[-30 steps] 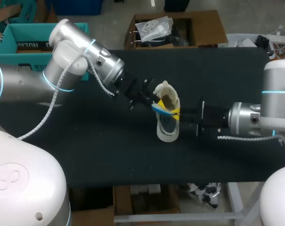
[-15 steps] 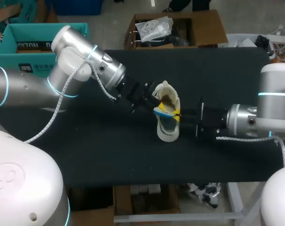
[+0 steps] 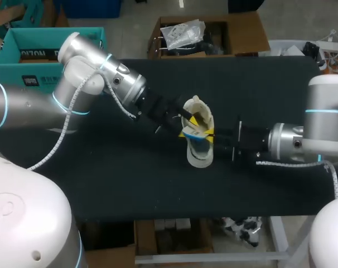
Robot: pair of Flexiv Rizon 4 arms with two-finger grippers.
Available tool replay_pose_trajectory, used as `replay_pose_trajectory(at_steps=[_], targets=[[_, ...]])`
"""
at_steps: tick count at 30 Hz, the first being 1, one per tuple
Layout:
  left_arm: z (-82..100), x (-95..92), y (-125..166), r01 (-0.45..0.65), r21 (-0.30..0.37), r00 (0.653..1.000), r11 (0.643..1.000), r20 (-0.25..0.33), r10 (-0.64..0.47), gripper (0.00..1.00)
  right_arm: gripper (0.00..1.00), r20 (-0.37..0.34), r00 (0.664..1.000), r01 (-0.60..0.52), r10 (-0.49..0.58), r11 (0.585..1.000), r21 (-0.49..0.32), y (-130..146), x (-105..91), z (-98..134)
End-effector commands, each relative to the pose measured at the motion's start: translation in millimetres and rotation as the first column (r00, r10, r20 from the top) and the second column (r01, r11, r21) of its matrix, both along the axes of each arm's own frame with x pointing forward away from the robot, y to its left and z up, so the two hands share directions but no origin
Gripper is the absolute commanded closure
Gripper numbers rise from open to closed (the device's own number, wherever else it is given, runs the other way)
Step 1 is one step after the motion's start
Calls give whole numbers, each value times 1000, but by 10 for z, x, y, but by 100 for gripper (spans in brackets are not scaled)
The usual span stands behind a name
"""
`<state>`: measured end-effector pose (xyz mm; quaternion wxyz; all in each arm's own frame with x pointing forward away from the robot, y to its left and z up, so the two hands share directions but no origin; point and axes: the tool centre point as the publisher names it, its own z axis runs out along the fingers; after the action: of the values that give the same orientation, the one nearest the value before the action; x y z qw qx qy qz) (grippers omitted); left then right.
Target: Open the shoe tongue, take the insole out of the shoe, put the insole back into the shoe, and pack the shoe into the shoebox
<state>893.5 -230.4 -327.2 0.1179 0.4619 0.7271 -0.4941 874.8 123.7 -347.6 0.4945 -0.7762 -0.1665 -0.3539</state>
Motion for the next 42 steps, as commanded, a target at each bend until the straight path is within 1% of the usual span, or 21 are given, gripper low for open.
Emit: replay_pose_trajectory(at_steps=[1, 5, 10, 11, 12, 16, 17, 18, 19, 20, 21, 22, 23, 24, 26, 27, 30, 31, 32, 33, 42], targets=[[-4, -37, 54, -2, -34, 1000, 999, 0, 2, 70, 100, 7, 1000, 2, -2, 1000, 13, -36, 4, -21], [8, -59, 7, 10, -38, 1000, 999, 2, -10, 73, 100, 4, 1000, -1, 1, 1000, 12, -35, 19, -35], [4, -69, -59, 22, -43, 1000, 999, 1, -22, 73, 100, 2, 1000, -5, 5, 1000, 13, -19, 17, -46], [7, -70, -65, 23, -45, 1000, 999, 1, -23, 80, 100, 1, 1000, -6, 6, 1000, 13, -18, 16, -46], [9, -71, -69, 24, -45, 1000, 999, 2, -24, 100, 100, 1, 1000, -7, 7, 1000, 13, -16, 12, -45], [11, -73, -65, 21, -38, 1000, 999, 11, -21, 100, 100, 1, 1000, -7, 7, 1000, 14, -31, -25, -13], [13, -75, -59, 20, -38, 1000, 999, 12, -20, 100, 83, 2, 1000, -6, 6, 1000, 14, -35, -44, 9], [15, -78, -55, 20, -36, 1000, 999, 14, -19, 100, 59, 3, 1000, -6, 6, 1000, 14, -34, -64, 35], [16, -81, -52, 19, -36, 1000, 999, 16, -19, 100, 20, 8, 1000, -4, 4, 1000, 7, -31, -87, 67], [19, -85, -50, 19, -35, 1000, 999, 19, -19, 100, 5, 9, 1000, -3, 3, 1000, 2, -23, -112, 100], [20, -88, -50, 20, -34, 1000, 999, 20, -19, 100, 2, 10, 1000, -3, 3, 1000, -1, -15, -135, 130], [21, -91, -50, 19, -33, 1000, 999, 21, -19, 100, 2, 17, 1000, -3, 3, 1000, -13, -4, -170, 168], [22, -93, -51, 19, -33, 1000, 999, 23, -19, 100, 3, 18, 1000, -3, 3, 1000, -13, 2, -194, 197], [21, -95, -51, 19, -32, 1000, 999, 24, -18, 100, 8, 19, 1000, -4, 4, 1000, -12, 12, -220, 233], [19, -97, -53, 18, -31, 1000, 999, 24, -18, 100, 27, 24, 1000, -6, 6, 1000, -17, 44, -264, 301], [16, -98, -58, 18, -30, 1000, 999, 25, -18, 100, 47, 25, 1000, -9, 9, 1000, -15, 60, -281, 328], [14, -96, -72, 20, -26, 999, 999, 28, -19, 100, 60, 36, 999, -23, 25, 999, -33, 158, -338, 419], [14, -95, -75, 20, -25, 999, 999, 28, -19, 100, 67, 38, 999, -31, 33, 999, -36, 177, -347, 433], [15, -94, -77, 20, -25, 999, 999, 29, -20, 100, 81, 43, 998, -38, 39, 998, -40, 197, -356, 443], [15, -94, -78, 21, -25, 999, 999, 30, -20, 100, 100, 45, 998, -43, 45, 998, -45, 209, -357, 444], [-29, -22, -74, 2, -6, 999, 1000, 42, -1, 100, 100, 62, 997, -45, 48, 998, -53, 180, -241, 270]])
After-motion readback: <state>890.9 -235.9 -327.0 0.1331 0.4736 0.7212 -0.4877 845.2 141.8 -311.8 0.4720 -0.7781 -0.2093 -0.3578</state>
